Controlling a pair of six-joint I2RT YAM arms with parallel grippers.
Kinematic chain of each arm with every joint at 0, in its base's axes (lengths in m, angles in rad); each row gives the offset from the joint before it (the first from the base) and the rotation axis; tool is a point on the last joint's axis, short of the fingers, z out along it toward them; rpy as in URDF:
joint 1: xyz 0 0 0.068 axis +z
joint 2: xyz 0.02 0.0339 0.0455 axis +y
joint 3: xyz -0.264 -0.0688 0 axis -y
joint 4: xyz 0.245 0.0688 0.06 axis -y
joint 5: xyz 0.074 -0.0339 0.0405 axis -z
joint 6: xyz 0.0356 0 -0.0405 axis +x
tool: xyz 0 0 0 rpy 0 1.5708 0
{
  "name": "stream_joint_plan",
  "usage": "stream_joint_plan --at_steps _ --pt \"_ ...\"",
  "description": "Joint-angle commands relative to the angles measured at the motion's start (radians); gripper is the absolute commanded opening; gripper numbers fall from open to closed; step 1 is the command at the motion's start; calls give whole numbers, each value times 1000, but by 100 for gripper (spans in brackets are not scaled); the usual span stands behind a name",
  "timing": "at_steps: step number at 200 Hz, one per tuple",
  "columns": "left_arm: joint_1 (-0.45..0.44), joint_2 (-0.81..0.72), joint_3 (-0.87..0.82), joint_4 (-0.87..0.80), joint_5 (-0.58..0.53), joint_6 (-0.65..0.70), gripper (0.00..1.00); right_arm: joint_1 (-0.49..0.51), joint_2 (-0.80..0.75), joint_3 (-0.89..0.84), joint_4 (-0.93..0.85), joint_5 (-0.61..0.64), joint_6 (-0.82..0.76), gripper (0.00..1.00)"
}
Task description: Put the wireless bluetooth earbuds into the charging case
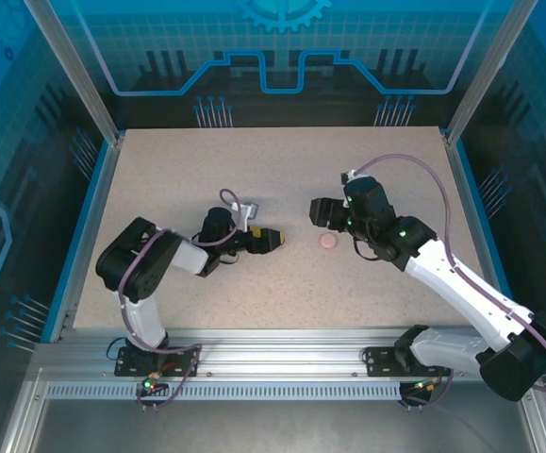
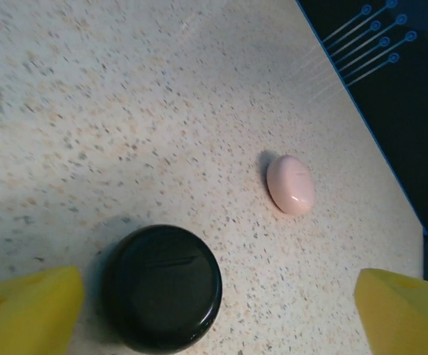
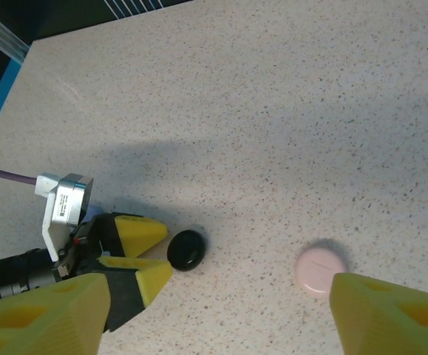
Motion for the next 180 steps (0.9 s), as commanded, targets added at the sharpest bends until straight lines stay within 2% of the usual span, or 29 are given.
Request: stream_joint_plan --at_steps 1,7,11,49,80,99,120,168,180 --pt "8 -79 19 -174 -77 79 99 -8 -38 24 -45 40 -11 92" --pt "8 -109 23 -207 -92 96 99 -12 -48 24 -53 51 -17 99" --pt "8 -129 26 -229 -102 106 99 -17 -54 26 -60 58 -21 100" --pt "9 -355 47 -374 -235 227 99 -83 -111 50 -122 124 -97 100" --pt "10 -536 41 -430 -366 333 99 -129 -129 32 -97 251 -204 100" --pt "10 -651 15 -436 -431 412 99 -177 -139 -31 -3 314 -285 100" --pt "22 -768 -21 -468 -489 490 99 -250 -158 -135 134 309 -376 100" --pt "184 -969 -192 -464 -557 534 99 -382 -93 -398 476 259 -507 100" --pt "194 -981 -248 -411 -609 565 99 -401 -56 -461 583 255 -528 100"
